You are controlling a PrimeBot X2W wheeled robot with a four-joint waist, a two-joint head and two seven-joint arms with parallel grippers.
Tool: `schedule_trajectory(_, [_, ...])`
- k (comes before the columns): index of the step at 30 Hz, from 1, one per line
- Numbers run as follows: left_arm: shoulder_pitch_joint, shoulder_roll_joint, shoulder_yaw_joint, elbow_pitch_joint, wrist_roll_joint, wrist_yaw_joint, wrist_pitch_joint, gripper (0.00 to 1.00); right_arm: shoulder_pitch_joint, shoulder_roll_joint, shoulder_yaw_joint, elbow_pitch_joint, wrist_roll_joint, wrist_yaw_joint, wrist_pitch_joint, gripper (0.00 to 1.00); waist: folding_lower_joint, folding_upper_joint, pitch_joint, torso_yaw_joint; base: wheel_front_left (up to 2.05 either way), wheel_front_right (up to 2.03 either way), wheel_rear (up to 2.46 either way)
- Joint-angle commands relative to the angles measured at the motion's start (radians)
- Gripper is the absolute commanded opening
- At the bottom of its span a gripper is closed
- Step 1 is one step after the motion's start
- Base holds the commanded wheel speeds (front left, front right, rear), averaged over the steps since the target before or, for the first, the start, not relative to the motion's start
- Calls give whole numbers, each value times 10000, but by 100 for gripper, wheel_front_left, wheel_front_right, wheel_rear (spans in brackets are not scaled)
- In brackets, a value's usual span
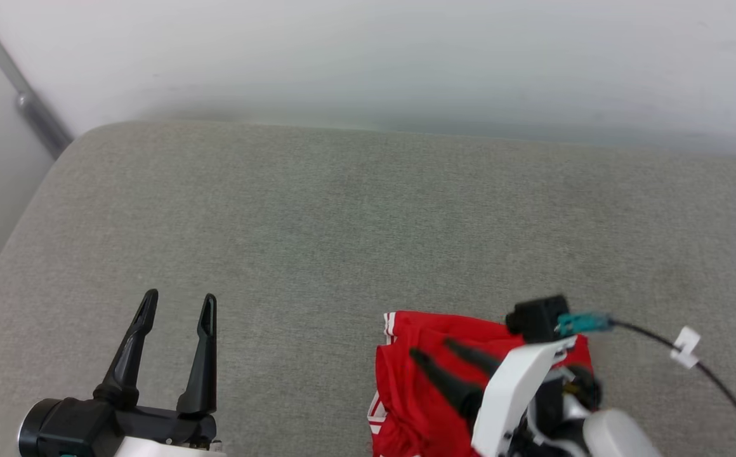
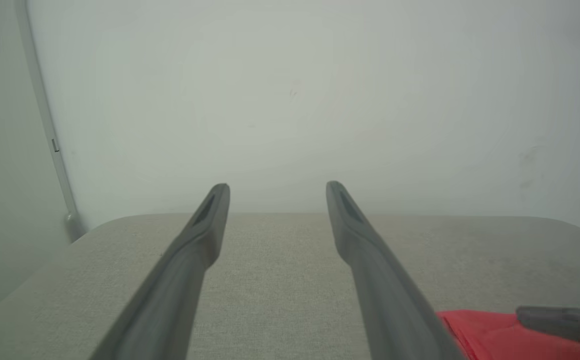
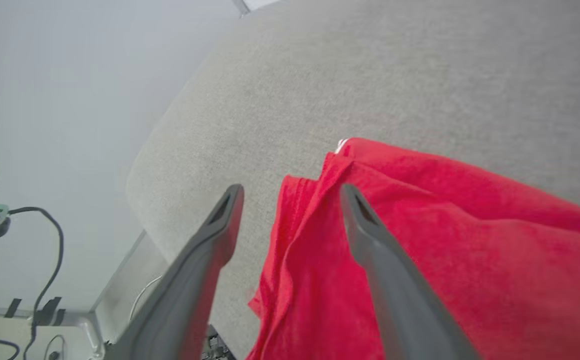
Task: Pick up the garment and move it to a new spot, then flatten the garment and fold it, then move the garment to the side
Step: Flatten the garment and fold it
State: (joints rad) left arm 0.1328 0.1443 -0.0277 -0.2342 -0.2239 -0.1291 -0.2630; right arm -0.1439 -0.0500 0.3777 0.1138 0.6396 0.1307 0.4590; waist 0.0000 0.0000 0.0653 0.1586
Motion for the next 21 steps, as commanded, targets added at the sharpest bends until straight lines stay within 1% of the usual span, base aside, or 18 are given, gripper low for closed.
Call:
schedule_trajectory(1, [16,-23,-1,-26,27,-11,-22,100,-230,-3,-150,-92,-333,-1,-26,100,0,0,-3,-96,0,0,0])
schedule_trajectory(6, [-82,-73,17,-46,5,-11,-22,100,-1078,-44,-884,-664,-2962,-1,-307,100,0,0,63,-468,0,0,0])
schedule_trajectory(9, [-176,-108,8,-38,-2,-11,-22,100,-1483,-523,-1180,-922,-4166,-2,-836,100,0,0,115,-690,0,0,0])
schedule_trajectory(12, [-278,-115,-15,-72,46,-11,-22,100,-1658,-1111,-1412,-1074,-4714,-2,-1414,100,0,0,170,-866,0,0,0])
schedule_trajectory(15, [-355,-146,-39,-66,53,-11,-22,100,-1532,-1588,-2076,-1310,-5131,-4,-2188,100,0,0,220,-961,0,0,0])
schedule_trajectory(18, [-357,-152,-74,-37,37,-11,-22,100,-1094,-1790,-2812,-1549,-5417,-2,-3028,100,0,0,281,-1022,0,0,0])
schedule_trajectory(21, [-351,-137,-92,-32,45,-11,-22,100,-548,-1665,-3542,-1985,-5385,-4,-4026,100,0,0,324,-1009,0,0,0])
